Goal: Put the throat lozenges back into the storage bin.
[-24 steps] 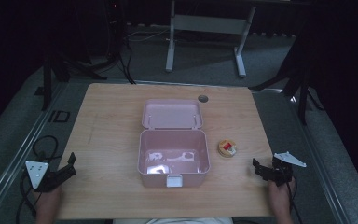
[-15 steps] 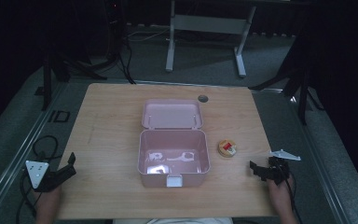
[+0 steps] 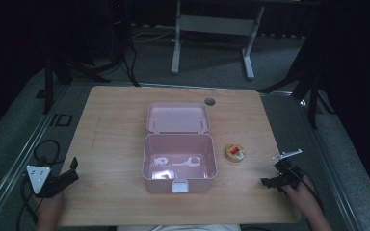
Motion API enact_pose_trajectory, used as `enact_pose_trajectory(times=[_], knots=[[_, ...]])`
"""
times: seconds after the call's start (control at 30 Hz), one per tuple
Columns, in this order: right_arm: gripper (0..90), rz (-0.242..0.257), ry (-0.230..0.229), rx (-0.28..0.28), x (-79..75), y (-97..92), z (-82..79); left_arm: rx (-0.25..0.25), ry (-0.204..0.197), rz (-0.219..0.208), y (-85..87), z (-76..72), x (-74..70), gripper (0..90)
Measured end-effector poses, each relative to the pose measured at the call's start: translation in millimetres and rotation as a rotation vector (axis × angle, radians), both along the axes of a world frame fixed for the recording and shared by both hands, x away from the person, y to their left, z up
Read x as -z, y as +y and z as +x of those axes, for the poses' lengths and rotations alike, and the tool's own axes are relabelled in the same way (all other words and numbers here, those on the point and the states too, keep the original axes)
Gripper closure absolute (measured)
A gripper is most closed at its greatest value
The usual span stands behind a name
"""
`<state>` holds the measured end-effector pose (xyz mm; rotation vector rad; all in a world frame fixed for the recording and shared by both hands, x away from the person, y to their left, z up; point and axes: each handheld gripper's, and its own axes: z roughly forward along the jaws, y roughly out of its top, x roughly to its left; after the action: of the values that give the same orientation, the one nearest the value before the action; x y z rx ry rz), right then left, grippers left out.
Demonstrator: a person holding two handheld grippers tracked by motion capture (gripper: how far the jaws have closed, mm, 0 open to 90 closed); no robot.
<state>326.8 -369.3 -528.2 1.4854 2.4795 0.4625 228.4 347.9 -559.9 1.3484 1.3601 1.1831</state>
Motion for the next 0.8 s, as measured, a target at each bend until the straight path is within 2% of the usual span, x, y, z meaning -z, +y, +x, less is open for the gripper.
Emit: enact_pose_trajectory(times=[0.13,0.27,0.33,0.37,0.63,0.8], knots=[[10.3,-0.066,0.105,-0.069,-6.2,2.3,1.8,0.001,0.002,0.003,-0.4,0.3,-0.1,2.8],[10.4,-0.124,0.181,-0.126,-11.5,5.2,2.7,0.003,0.001,0.002,-0.4,0.2,0.0,2.8],[10.7,-0.129,0.226,-0.154,-13.5,6.6,3.6,0.004,-0.001,0.002,-0.4,0.1,0.0,2.8],[14.7,-0.131,0.247,-0.164,-14.3,7.4,4.1,0.004,-0.002,0.003,-0.4,-0.1,0.1,2.8],[14.2,-0.221,0.370,-0.279,-15.7,16.9,8.6,0.004,-0.002,0.006,-0.7,-0.2,0.1,2.8],[13.6,-0.228,0.412,-0.307,-22.9,21.3,16.2,0.008,-0.001,0.006,-0.7,-0.1,0.1,2.8]])
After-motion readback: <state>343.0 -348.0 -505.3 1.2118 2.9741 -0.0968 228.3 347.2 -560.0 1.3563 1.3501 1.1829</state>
